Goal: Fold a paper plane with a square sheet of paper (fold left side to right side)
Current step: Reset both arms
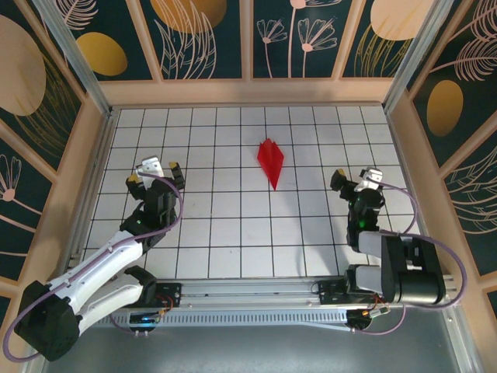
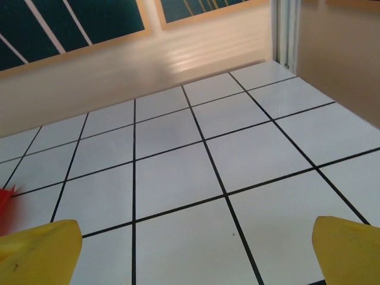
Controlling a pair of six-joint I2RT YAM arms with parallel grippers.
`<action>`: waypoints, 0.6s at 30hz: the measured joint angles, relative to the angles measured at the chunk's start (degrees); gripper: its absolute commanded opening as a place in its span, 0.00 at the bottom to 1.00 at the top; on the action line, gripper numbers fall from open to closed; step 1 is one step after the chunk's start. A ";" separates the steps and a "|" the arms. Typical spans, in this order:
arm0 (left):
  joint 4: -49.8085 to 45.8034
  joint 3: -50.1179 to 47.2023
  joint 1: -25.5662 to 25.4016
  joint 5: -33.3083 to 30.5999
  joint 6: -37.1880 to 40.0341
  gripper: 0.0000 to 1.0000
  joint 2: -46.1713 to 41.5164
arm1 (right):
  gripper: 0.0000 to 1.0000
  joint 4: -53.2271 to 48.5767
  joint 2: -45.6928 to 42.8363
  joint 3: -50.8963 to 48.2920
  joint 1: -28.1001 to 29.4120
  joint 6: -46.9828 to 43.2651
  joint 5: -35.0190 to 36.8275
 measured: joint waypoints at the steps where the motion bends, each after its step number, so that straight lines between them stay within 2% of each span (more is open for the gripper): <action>1: 0.13 -0.02 0.00 0.04 0.22 0.99 0.20 | 0.99 2.08 1.42 -0.26 0.00 -0.48 -0.33; 11: 5.31 -1.92 1.66 3.10 2.71 0.99 2.95 | 0.99 20.61 14.82 -2.16 -0.07 -3.43 -2.97; 18: 10.08 -5.62 6.84 5.49 3.15 0.99 3.26 | 0.99 17.64 15.87 2.73 -1.14 -3.30 -3.37</action>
